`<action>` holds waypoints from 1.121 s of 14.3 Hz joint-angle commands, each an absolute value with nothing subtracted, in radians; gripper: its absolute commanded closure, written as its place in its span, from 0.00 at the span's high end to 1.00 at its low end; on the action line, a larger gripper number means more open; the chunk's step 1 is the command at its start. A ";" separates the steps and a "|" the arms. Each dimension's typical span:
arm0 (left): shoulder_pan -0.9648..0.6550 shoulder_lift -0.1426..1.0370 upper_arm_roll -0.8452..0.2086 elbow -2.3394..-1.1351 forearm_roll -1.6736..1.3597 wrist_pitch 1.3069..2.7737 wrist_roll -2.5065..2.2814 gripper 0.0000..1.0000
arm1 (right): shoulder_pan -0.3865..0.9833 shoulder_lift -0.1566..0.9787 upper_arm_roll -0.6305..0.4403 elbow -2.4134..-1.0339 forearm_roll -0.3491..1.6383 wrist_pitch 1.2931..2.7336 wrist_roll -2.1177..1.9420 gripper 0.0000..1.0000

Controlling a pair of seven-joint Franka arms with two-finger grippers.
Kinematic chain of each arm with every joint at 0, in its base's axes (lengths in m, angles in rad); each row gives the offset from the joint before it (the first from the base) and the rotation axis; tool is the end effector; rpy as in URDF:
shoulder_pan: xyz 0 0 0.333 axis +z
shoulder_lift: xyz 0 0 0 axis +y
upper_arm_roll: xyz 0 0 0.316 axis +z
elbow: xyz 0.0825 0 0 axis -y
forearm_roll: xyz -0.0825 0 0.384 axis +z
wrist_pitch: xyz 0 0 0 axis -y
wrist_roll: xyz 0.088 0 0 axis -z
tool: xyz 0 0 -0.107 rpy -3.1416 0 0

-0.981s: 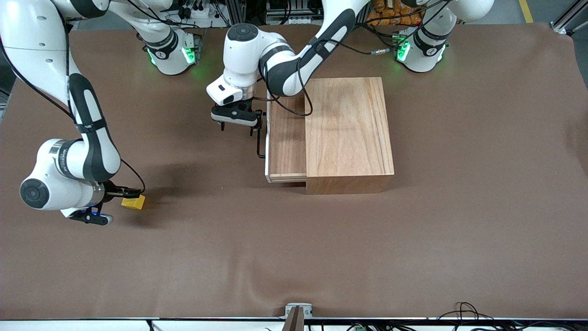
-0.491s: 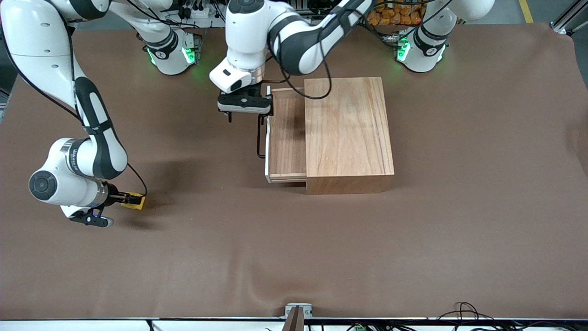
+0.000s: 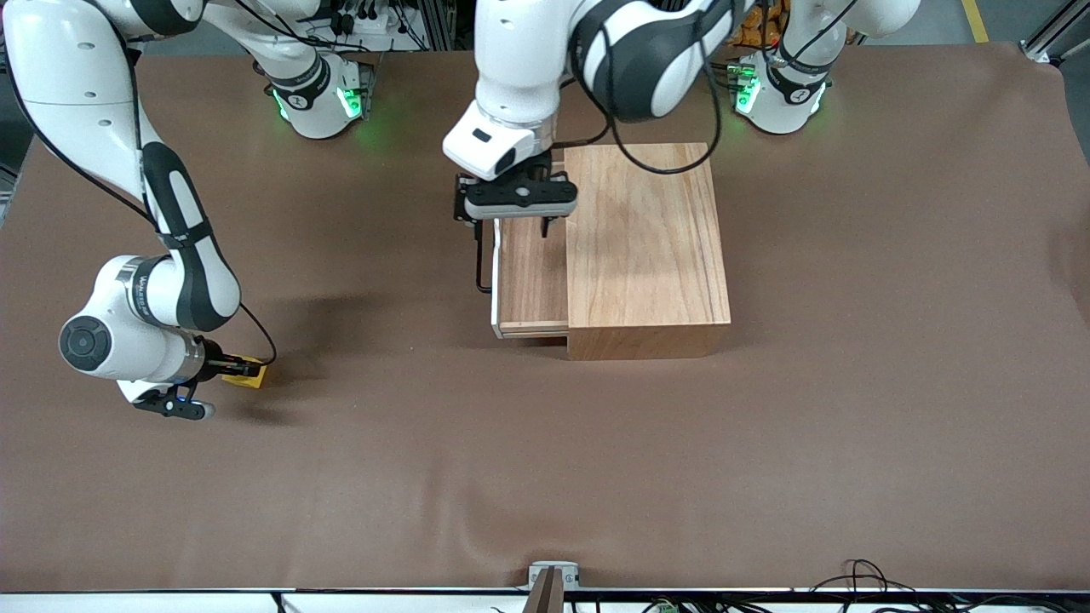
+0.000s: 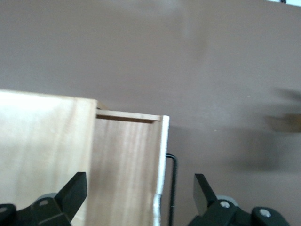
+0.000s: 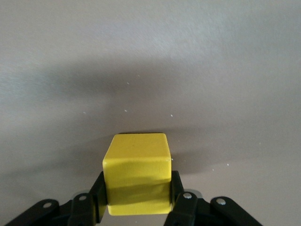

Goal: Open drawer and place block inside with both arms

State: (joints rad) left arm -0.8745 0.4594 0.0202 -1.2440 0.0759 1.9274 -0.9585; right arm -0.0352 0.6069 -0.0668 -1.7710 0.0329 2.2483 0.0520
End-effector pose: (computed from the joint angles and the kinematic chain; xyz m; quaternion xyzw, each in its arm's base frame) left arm 0.4712 -0.5380 0.5262 0.9920 0.0410 0.1013 0.0626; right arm 0.6438 -0.0620 0.2085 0.9945 -0.0831 -0.0641 0.0057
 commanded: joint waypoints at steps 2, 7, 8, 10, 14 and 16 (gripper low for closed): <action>-0.732 0.402 0.011 -1.269 -0.062 1.865 -0.706 1.00 | -0.029 0.557 -0.061 -1.743 0.035 2.203 -0.069 0.00; -0.542 0.380 0.009 -1.267 -0.172 1.774 -0.419 1.00 | -0.026 0.446 -0.002 -1.659 0.049 1.977 -0.190 0.00; -0.516 0.367 0.011 -1.267 -0.179 1.747 -0.366 1.00 | -0.025 0.446 0.023 -1.601 0.060 1.877 -0.190 0.00; -0.462 0.345 0.014 -1.267 -0.179 1.688 -0.289 1.00 | -0.025 0.442 0.084 -1.519 0.116 1.737 -0.184 0.00; -0.271 0.313 -0.053 -1.269 -0.176 1.586 -0.062 1.00 | 0.044 0.362 0.167 -1.509 0.179 1.710 -0.123 0.00; -0.160 0.295 -0.104 -1.270 -0.166 1.527 0.029 1.00 | 0.150 0.344 0.178 -1.505 0.178 1.720 0.059 0.00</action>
